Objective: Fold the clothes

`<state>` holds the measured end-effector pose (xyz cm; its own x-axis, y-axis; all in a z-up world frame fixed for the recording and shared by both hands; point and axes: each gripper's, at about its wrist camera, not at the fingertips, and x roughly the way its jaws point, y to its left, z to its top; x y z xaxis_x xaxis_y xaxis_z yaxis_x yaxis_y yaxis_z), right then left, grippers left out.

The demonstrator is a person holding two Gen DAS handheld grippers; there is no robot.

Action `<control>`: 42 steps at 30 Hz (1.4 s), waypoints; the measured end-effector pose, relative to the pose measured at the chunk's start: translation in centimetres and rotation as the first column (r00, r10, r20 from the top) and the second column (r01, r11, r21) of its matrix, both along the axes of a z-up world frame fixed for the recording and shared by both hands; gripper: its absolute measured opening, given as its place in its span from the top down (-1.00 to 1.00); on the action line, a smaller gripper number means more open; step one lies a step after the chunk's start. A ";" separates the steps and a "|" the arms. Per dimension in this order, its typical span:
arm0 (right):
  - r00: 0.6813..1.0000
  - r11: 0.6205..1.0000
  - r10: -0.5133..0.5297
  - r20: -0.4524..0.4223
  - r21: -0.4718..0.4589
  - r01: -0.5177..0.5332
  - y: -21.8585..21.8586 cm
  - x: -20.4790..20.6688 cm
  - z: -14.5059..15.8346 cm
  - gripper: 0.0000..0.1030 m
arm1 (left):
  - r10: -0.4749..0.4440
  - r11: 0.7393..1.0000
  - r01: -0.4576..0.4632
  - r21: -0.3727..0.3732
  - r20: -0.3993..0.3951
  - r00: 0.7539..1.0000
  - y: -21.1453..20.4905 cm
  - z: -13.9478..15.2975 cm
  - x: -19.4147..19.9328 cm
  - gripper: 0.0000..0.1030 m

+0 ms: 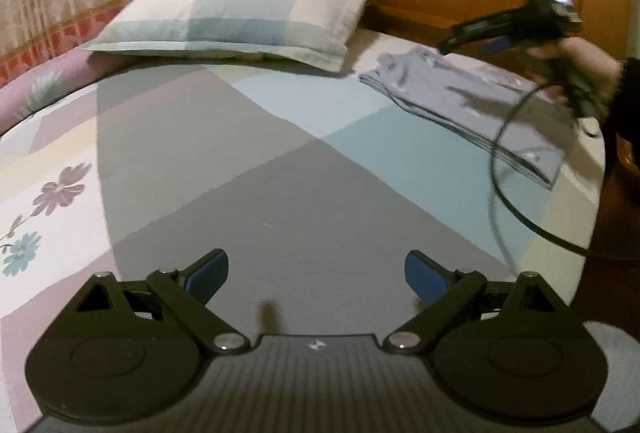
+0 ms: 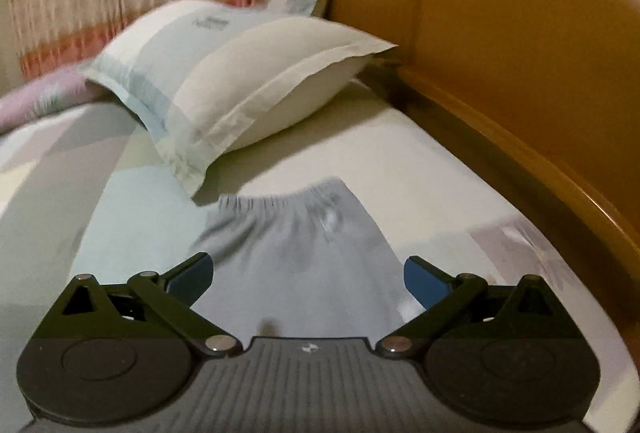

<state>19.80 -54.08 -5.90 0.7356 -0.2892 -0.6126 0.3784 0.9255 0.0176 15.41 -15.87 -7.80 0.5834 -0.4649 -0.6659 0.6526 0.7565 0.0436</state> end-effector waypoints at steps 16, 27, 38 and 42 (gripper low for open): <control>0.993 0.998 0.055 -0.106 0.002 -0.055 0.0 5.0 -1.0 -1.00 | 0.068 0.998 -0.068 -0.012 -0.029 0.997 2.7 -1.3 2.2 -0.84; 0.968 0.994 0.111 -0.225 0.037 -0.106 7.3 -4.9 -3.9 -1.00 | 0.042 0.999 -0.044 -0.031 -0.048 0.998 2.9 -1.4 1.5 -0.84; 0.984 0.991 0.027 -0.175 0.134 -0.003 8.3 -8.9 -2.4 -1.00 | 0.016 0.999 -0.017 -0.035 -0.017 1.000 3.2 0.4 -0.6 -0.84; 0.977 0.974 0.045 -0.208 0.228 0.004 8.5 -9.3 -3.2 -1.00 | 0.014 0.999 -0.015 -0.040 -0.016 1.000 3.4 1.0 -1.3 -0.84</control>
<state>10.45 -45.60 -9.06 0.5870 -0.1110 -0.8020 0.3768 0.9142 0.1492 14.13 -12.52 -6.81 0.5801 -0.4831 -0.6559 0.6417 0.7669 0.0027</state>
